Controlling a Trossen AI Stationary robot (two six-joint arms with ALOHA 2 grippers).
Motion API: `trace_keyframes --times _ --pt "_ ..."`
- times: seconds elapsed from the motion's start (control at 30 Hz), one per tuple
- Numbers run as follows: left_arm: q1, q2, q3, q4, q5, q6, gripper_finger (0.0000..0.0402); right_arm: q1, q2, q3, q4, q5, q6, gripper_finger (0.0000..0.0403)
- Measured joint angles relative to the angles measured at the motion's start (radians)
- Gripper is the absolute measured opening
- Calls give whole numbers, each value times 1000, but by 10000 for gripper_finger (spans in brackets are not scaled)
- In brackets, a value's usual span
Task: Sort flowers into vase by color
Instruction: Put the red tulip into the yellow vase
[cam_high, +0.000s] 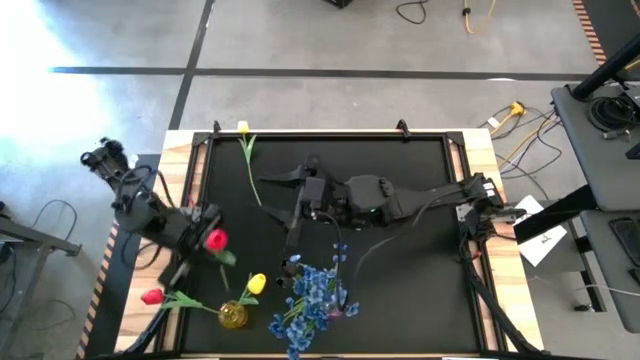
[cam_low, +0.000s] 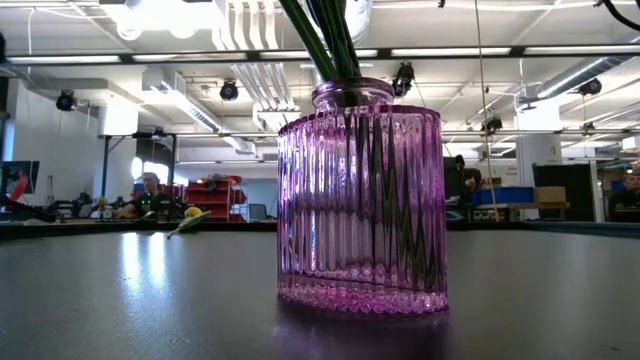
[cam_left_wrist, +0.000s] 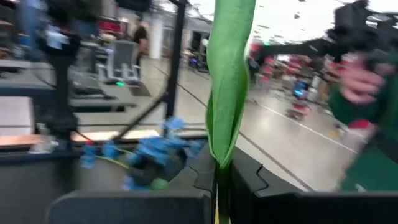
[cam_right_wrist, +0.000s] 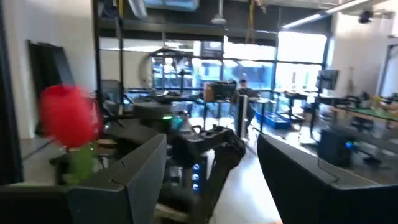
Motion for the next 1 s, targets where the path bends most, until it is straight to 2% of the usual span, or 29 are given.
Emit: trace_keyframes --times 0.17,0.33,0.53,0.77,1.0 --pt "-189 52 -32 54 -114 -2 0 0 -30 0 -55 41 0 247" --pt "-281 117 -111 224 -223 2 0 -2 -34 0 -70 46 0 245" --pt "-287 184 -225 443 -243 30 0 -2 -35 0 -77 51 1 243" --pt "-287 192 -299 484 -260 48 0 -2 -35 -1 -78 67 34 242" --pt "-287 188 -293 484 -269 127 0 -2 -35 -1 -78 67 34 246"
